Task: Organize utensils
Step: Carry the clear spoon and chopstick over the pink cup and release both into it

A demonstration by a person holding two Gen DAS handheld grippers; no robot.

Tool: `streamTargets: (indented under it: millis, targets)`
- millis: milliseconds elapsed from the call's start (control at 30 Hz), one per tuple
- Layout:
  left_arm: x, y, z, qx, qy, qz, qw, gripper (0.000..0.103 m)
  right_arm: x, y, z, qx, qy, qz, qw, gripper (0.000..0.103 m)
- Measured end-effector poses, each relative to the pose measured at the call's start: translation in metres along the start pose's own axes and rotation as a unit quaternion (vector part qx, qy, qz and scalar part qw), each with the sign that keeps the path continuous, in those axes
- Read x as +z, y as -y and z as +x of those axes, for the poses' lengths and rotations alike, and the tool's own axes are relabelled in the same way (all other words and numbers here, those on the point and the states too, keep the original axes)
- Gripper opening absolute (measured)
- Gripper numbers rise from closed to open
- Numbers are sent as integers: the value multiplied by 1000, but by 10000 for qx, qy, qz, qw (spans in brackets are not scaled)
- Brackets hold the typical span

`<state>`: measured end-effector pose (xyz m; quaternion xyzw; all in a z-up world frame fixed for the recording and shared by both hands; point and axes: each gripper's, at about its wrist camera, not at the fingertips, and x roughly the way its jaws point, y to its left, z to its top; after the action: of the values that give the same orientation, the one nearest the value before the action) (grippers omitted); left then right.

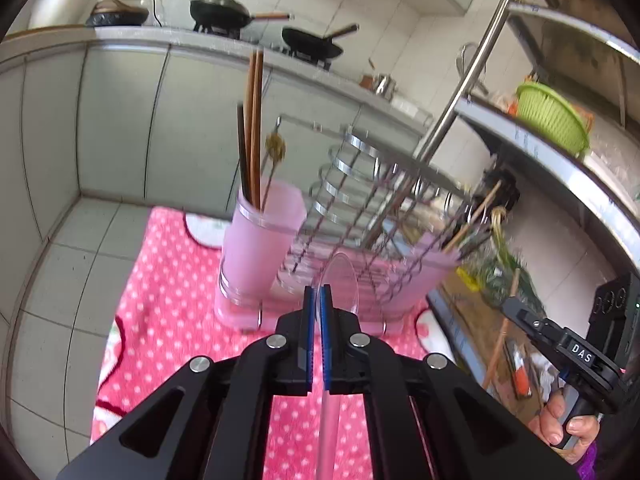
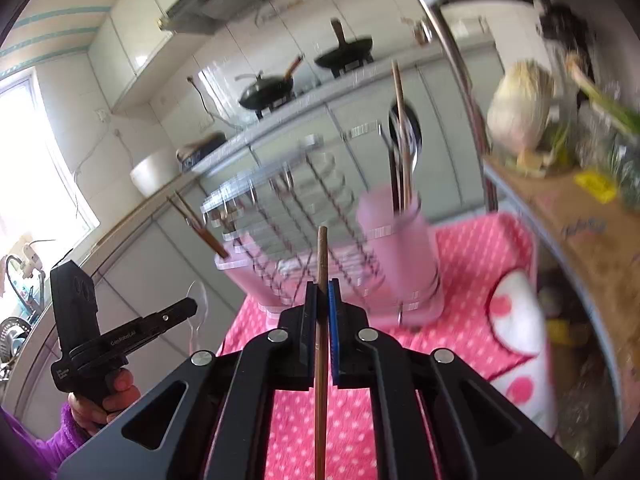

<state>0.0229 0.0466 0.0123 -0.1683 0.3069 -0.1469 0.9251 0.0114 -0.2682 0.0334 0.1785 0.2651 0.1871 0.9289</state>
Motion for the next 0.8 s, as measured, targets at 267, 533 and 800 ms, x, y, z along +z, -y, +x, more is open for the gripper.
streamTargets:
  millis: [267,533,800]
  targets:
    - [30,17,-25,-49,751,138,9971,2,46,-12,-31,-26,820,-365,9960,6]
    - [71,28,-34,-17,1413,294,9895,2,92,-30,-38,-138,1731,-858,9811,6]
    - [109,38,-32,105,2123,331,9766,2,123,-35,-29,-231,2343,-999,9667,6]
